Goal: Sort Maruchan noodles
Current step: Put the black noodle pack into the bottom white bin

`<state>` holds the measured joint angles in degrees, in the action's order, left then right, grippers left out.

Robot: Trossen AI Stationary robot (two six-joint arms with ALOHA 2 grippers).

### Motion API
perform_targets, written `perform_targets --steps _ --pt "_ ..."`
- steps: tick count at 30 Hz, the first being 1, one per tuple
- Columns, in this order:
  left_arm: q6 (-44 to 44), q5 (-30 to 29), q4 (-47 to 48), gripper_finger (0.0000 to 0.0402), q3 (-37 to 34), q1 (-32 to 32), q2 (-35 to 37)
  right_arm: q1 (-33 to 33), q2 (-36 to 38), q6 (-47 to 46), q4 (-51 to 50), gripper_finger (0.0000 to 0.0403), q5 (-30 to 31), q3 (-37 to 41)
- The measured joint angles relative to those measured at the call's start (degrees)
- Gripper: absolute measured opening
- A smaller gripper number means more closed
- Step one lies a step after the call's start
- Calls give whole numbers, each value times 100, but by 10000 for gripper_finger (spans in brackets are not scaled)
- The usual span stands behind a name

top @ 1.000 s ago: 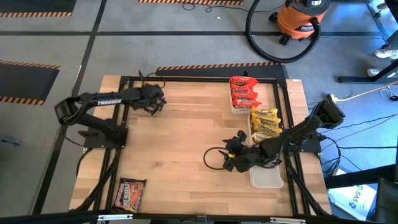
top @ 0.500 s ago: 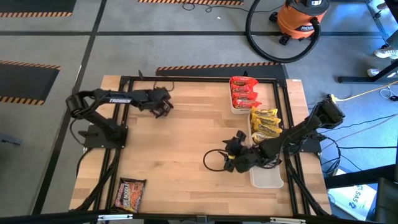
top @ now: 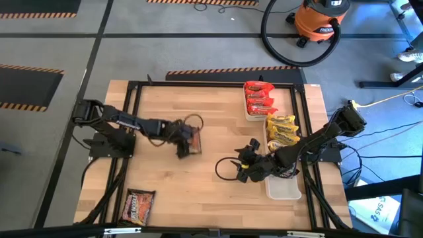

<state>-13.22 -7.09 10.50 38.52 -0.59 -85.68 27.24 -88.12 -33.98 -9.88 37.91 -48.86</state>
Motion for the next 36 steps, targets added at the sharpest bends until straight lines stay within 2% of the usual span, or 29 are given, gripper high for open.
perform_targets --steps 6,10,12,17,23,27,30,36 --pt "563 172 -711 160 7 -999 -355 0 0 -7 -1 225 0 0" --pt "855 563 -1579 160 3 -1498 -601 2 0 -21 0 225 -2 0" --pt "916 595 -1666 160 85 -1701 -589 2 0 -81 5 225 -2 0" --pt "835 65 -1465 160 483 -2183 -81 0 4 -177 366 225 -4 0" --pt "96 -507 -1214 160 554 -2830 237 -32 8 -155 782 230 -111 -2" --pt "-388 -1005 -1095 160 368 -3239 125 -188 -75 -154 1199 265 -426 -6" --pt "-781 -1363 -1047 160 148 -3443 6 -413 -282 -155 1621 301 -889 -4" --pt "-1547 -1642 -1125 160 -268 -3537 -237 -1008 -985 -153 2609 342 -1755 -7"
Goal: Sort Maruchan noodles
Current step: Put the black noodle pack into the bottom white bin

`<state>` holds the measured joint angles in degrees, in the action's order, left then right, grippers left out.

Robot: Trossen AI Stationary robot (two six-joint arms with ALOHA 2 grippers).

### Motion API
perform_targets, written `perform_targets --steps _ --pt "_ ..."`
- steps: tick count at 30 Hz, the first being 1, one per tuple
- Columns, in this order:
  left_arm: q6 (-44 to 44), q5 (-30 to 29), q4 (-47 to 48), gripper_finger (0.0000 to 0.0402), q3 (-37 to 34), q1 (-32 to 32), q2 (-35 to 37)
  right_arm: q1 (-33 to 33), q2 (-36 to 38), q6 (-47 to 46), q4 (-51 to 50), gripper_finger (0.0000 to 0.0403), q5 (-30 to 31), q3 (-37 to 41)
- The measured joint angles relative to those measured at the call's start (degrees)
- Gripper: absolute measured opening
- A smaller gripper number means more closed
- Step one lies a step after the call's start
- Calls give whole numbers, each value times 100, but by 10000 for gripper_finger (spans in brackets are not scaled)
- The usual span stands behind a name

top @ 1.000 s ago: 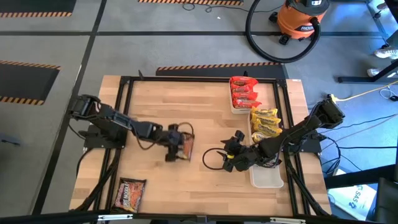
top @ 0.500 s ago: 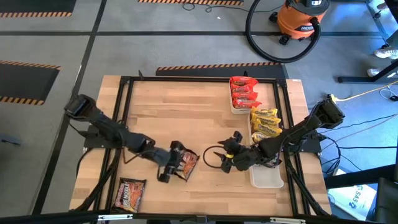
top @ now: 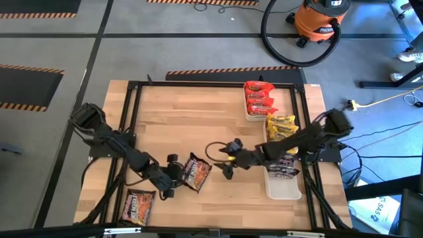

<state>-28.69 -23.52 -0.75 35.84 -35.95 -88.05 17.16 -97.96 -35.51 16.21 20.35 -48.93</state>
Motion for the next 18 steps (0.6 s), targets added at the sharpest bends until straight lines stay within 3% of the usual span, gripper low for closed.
perform_targets --steps 5,14,18 --pt "-69 -237 -480 160 -189 2 -229 -417 -650 -2 692 346 -753 -64" --pt "362 -591 -489 160 -204 11 -305 -846 -1497 -4 750 347 -1910 -593" --pt "376 -591 -490 160 -206 18 -306 -935 -1731 -45 679 347 -2046 -726"
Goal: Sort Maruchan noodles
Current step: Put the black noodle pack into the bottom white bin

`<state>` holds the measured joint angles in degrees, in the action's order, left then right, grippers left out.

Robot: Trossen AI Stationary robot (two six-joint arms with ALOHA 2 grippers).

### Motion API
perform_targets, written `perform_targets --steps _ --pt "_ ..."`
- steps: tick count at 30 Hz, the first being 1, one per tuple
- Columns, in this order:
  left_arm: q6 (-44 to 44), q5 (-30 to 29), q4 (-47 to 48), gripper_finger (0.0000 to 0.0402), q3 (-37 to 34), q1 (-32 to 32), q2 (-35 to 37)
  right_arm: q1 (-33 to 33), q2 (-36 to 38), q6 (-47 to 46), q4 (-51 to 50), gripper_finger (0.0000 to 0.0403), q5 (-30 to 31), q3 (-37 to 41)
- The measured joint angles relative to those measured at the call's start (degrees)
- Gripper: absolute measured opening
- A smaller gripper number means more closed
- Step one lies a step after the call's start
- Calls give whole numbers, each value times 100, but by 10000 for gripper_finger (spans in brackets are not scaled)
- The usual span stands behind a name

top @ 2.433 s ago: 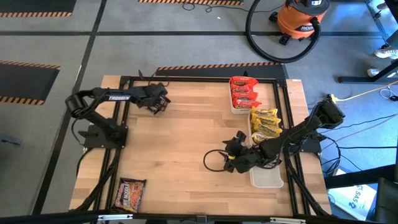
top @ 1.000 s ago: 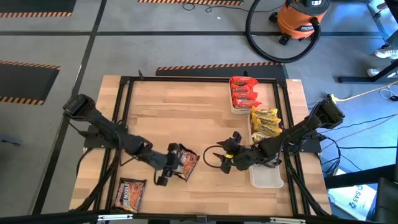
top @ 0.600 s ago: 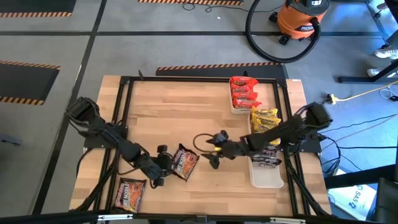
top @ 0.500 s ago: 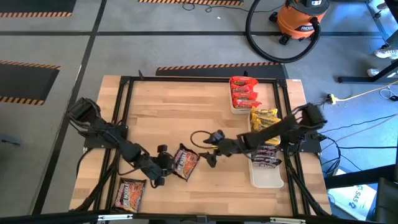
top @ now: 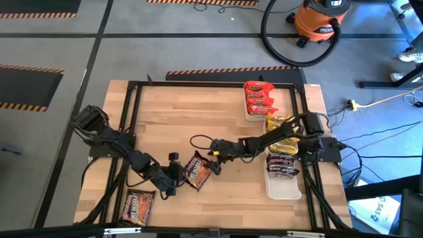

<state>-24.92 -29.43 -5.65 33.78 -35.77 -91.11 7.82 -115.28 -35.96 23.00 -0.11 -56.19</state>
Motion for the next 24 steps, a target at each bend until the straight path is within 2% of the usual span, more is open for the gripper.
perform_targets --steps 9,19,21,24 --pt "5 -157 -16 160 -4 39 -2 -15 -201 3 146 347 -639 -135" --pt "13 -555 33 160 -11 183 -9 8 -222 22 458 347 -1648 -115" --pt "13 -557 27 160 -11 259 -9 13 -226 35 556 347 -1692 -113" --pt "123 -519 -48 160 -15 370 -9 15 -226 36 603 347 -1431 -109"
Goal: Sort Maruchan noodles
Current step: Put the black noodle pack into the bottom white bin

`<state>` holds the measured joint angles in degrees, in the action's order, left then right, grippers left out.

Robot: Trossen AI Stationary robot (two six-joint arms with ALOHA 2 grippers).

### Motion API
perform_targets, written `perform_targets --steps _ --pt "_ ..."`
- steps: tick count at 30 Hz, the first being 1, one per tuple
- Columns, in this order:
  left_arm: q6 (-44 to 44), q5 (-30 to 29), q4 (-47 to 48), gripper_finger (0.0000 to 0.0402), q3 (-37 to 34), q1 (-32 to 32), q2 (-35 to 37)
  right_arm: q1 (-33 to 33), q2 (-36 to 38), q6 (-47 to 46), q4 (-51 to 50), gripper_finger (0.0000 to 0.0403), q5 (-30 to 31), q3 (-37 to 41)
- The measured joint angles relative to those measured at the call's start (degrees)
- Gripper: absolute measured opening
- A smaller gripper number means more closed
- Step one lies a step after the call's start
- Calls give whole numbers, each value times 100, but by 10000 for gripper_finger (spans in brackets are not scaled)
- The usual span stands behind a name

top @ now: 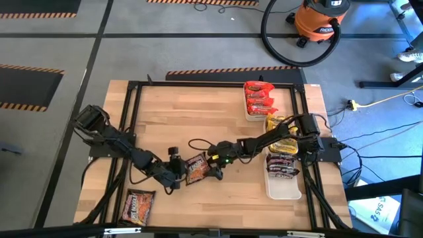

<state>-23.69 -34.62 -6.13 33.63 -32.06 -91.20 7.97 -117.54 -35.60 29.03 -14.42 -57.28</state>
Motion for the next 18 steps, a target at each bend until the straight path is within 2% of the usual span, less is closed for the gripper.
perform_targets --steps 6,11,15,18 --pt "163 186 -99 160 2 -4 18 -7 0 -64 -165 347 181 -7" --pt "104 272 156 160 128 -229 316 -89 84 -303 -312 347 -184 -10" --pt "-393 277 749 160 261 -456 637 -199 381 -340 -785 347 -385 -10" --pt "-1155 394 1095 160 282 -593 810 -205 494 -461 -1049 347 -329 -17"
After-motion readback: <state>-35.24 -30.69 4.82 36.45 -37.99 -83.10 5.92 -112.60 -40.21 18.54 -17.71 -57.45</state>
